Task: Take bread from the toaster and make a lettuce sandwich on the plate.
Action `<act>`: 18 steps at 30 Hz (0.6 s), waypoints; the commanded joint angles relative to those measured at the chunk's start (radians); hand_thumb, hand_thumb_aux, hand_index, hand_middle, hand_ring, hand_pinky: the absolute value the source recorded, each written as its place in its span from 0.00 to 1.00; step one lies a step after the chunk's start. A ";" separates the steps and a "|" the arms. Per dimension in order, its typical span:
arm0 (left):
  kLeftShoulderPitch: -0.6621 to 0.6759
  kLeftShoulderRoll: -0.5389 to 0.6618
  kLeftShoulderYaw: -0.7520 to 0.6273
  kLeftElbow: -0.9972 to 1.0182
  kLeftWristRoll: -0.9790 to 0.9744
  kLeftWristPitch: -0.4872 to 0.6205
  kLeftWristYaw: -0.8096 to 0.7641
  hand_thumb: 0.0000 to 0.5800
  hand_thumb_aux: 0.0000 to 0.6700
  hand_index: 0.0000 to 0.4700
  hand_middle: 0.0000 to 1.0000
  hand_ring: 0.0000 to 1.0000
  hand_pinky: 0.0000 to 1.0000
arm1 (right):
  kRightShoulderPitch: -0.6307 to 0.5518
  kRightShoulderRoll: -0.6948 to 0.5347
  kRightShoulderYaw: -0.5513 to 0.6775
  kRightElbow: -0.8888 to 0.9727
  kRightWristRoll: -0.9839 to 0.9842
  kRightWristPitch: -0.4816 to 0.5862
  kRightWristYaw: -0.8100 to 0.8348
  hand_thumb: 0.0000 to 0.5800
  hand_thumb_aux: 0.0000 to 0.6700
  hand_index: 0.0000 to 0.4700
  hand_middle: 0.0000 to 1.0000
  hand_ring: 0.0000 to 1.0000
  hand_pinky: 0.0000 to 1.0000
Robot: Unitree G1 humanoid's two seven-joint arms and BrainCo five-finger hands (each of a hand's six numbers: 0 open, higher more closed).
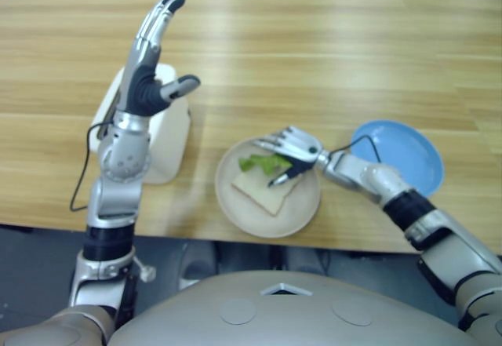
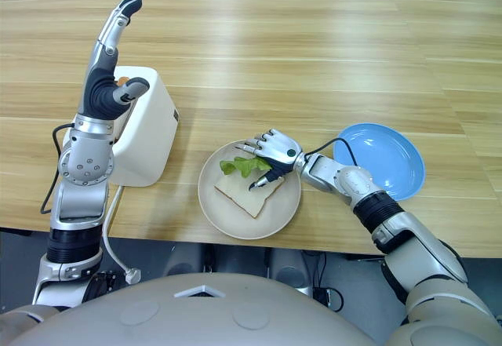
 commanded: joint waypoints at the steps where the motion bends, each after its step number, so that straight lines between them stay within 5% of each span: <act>1: 0.008 0.009 -0.003 -0.011 0.006 0.009 -0.017 0.00 0.00 0.00 0.00 0.00 0.00 | 0.024 -0.018 0.001 -0.033 0.017 -0.005 0.055 0.00 0.00 0.00 0.00 0.00 0.00; 18: 0.002 0.009 -0.008 -0.014 0.004 0.014 -0.047 0.00 0.00 0.00 0.00 0.00 0.00 | 0.069 -0.071 -0.050 -0.147 0.076 -0.016 0.164 0.00 0.00 0.00 0.00 0.00 0.00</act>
